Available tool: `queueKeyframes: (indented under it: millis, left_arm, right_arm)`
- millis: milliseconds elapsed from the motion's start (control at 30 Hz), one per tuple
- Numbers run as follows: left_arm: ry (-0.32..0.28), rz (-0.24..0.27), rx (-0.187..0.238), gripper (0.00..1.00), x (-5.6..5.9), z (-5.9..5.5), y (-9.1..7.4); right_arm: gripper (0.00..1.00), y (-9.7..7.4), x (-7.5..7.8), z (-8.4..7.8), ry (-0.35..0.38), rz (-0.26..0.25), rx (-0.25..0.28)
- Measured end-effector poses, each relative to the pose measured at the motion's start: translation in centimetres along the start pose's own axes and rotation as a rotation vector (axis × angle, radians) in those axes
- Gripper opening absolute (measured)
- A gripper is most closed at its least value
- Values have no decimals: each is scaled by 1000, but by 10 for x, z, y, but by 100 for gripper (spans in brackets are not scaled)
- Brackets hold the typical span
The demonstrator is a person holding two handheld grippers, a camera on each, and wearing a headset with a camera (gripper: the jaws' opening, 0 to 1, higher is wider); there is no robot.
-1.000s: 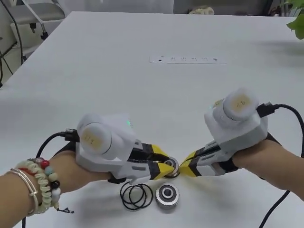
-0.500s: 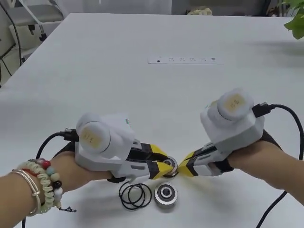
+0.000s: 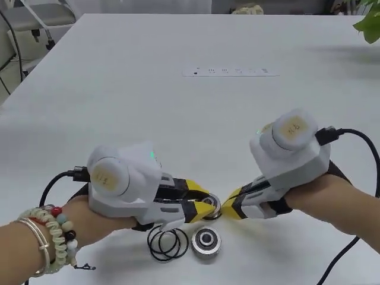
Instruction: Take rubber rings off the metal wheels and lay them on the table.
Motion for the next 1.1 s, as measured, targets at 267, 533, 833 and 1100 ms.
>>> queueKeyframes:
  millis: [267,533,833,1100]
  left_arm:
    - [-1,-3,0,8,0,0,0]
    - [6,4,-10,8,0,1,1]
    - [11,9,-14,8,1,2,0]
    - [18,9,-15,8,1,2,0]
  right_arm:
    - [0,-1,5,-3,140,53,30]
    - [0,-5,14,-9,389,152,116]
    - [0,-13,5,-4,410,190,161]
    - [0,-15,1,-1,382,195,170]
Point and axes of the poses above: the centre of the closed fingertips' face, and the gripper's own axes: y roughly forward along the fingers, x roughly to its right, z roughly out of its top, the point moved 9 cm from there along -y, roughly backward along the fingers, and after that the axes turned 3 degrees about -x, right-handed, at the moved point
